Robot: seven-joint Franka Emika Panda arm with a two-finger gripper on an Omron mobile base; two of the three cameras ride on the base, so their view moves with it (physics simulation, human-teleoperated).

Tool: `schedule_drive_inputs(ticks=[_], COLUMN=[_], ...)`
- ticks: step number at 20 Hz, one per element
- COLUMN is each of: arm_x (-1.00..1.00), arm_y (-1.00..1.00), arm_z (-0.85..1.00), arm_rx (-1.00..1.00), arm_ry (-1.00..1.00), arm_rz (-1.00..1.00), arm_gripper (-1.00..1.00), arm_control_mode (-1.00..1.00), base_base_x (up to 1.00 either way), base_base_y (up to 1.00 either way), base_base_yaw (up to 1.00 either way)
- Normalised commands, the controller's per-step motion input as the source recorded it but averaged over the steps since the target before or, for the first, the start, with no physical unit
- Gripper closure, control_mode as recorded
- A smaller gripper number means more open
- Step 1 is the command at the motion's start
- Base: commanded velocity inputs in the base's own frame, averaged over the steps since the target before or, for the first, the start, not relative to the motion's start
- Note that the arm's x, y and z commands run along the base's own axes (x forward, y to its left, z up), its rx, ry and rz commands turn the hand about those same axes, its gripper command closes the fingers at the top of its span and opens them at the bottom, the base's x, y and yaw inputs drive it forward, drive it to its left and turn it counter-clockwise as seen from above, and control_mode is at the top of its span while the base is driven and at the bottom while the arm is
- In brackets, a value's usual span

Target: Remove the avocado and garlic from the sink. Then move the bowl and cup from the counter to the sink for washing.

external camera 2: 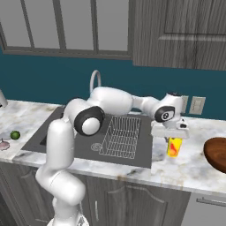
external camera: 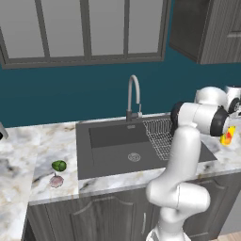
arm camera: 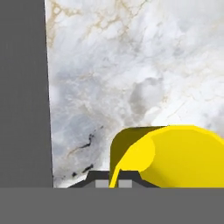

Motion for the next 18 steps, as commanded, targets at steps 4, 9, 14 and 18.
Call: schedule_drive_inputs(ticks=[4, 9, 14, 18], arm_x=[-0.2, -0.08, 0.0, -0.01], arm_y=[0.38, 0.48, 0.53, 0.53], arm_z=[0.21, 0.2, 0.18, 0.15], arm_rx=[-0.06, -0.07, -0.05, -0.02], arm_ry=[-0.02, -0.02, -0.01, 0.0], arm_rz=[0.06, 0.06, 0.1, 0.16], arm_gripper=[1.0, 1.0, 1.0, 1.0], arm_control_mode=[-1.0, -1.0, -1.0, -1.0], base_base_x=[0.0, 0.0, 0.0, 0.0], base_base_y=[0.0, 0.0, 0.0, 0.0], base_base_yaw=[0.0, 0.0, 0.0, 0.0])
